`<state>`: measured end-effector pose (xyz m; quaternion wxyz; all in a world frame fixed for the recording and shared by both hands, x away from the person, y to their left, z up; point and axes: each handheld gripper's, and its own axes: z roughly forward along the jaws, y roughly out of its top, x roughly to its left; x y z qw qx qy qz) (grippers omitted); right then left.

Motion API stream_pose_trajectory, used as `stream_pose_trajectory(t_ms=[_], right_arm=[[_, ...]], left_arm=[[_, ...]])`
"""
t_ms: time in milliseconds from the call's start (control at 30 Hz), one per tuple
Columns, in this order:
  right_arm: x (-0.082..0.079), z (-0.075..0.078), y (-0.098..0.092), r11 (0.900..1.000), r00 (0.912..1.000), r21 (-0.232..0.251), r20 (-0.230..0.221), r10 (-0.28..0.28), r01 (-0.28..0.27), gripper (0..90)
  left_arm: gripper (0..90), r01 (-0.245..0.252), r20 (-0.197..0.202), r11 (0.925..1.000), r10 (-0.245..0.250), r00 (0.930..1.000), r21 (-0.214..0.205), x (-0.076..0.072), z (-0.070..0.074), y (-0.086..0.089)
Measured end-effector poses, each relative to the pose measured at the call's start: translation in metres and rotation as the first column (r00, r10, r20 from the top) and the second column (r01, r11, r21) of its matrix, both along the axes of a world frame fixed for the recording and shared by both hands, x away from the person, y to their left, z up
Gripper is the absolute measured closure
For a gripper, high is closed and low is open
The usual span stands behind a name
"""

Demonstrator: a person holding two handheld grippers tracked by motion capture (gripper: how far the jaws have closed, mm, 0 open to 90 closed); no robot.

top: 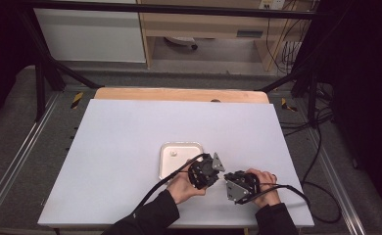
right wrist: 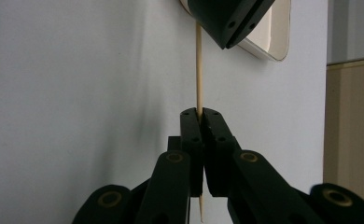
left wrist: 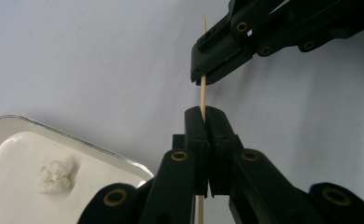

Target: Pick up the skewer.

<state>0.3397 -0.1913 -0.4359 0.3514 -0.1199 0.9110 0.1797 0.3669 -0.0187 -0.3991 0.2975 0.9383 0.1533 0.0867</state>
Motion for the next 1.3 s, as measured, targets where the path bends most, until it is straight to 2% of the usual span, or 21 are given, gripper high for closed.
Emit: stream_pose_trajectory(t_ms=[167, 233, 300, 333, 367, 467, 567, 700, 867, 1133, 1300], right_arm=[[0.0, 0.001, 0.0, 0.9999, 1.0, -0.009, 0.003, 0.008, -0.008, 88.9], [-0.001, 0.001, -0.001, 0.9999, 0.9999, -0.008, -0.01, 0.006, -0.006, 89.2], [-0.002, 0.0, -0.001, 0.9999, 0.9999, -0.013, -0.016, 0.002, -0.002, 89.2], [-0.001, 0.001, -0.001, 0.9997, 1.0, -0.024, -0.007, 0.004, -0.004, 89.2], [-0.002, 0.0, -0.001, 0.9996, 1.0, -0.028, -0.007, 0.002, -0.002, 89.2], [-0.001, 0.0, -0.001, 0.9994, 1.0, -0.034, -0.002, -0.003, 0.003, 89.2], [-0.001, 0.0, 0.0, 0.9992, 1.0, -0.039, -0.004, -0.009, 0.008, 89.2], [-0.001, 0.0, 0.001, 0.9988, 1.0, -0.049, -0.001, -0.005, 0.005, 89.1], [-0.001, 0.001, 0.004, 0.9984, 1.0, -0.056, 0.004, 0.002, -0.002, 89.1], [-0.002, 0.001, 0.004, 0.9978, 0.9999, -0.065, 0.004, 0.012, -0.012, 89.2], [-0.002, 0.001, 0.004, 0.9973, 0.9998, -0.071, 0.007, 0.018, -0.018, 89.2]], left_arm=[[88.3, 0.002, 0.0, 1.0, -0.002, 1.0, 0.002, 0.001, 0.0, 0.0], [87.6, 0.002, -0.002, 1.0, -0.002, 1.0, 0.003, 0.001, 0.0, 0.001], [81.5, 0.004, 0.002, 1.0, -0.004, 1.0, 0.008, 0.002, 0.0, 0.001], [77.0, -0.003, 0.002, 0.9998, 0.003, 1.0, 0.02, 0.003, 0.002, 0.003], [75.1, -0.003, 0.002, 0.9998, 0.003, 1.0, 0.02, 0.003, 0.002, 0.003], [69.9, -0.003, 0.004, 0.9985, 0.003, 1.0, 0.055, 0.006, 0.004, 0.009], [69.1, 0.006, -0.009, 0.9959, -0.005, 0.9999, 0.091, 0.007, 0.005, 0.011], [71.2, 0.019, -0.038, 0.9923, -0.015, 0.9992, 0.122, 0.008, 0.002, 0.01], [78.8, 0.039, -0.065, 0.9875, -0.029, 0.9974, 0.153, 0.008, -0.003, 0.006], [87.0, 0.061, -0.075, 0.9818, -0.048, 0.9961, 0.18, 0.006, -0.008, 0.002], [87.8, 0.062, -0.072, 0.9799, -0.049, 0.9962, 0.19, 0.004, -0.01, 0.0]])
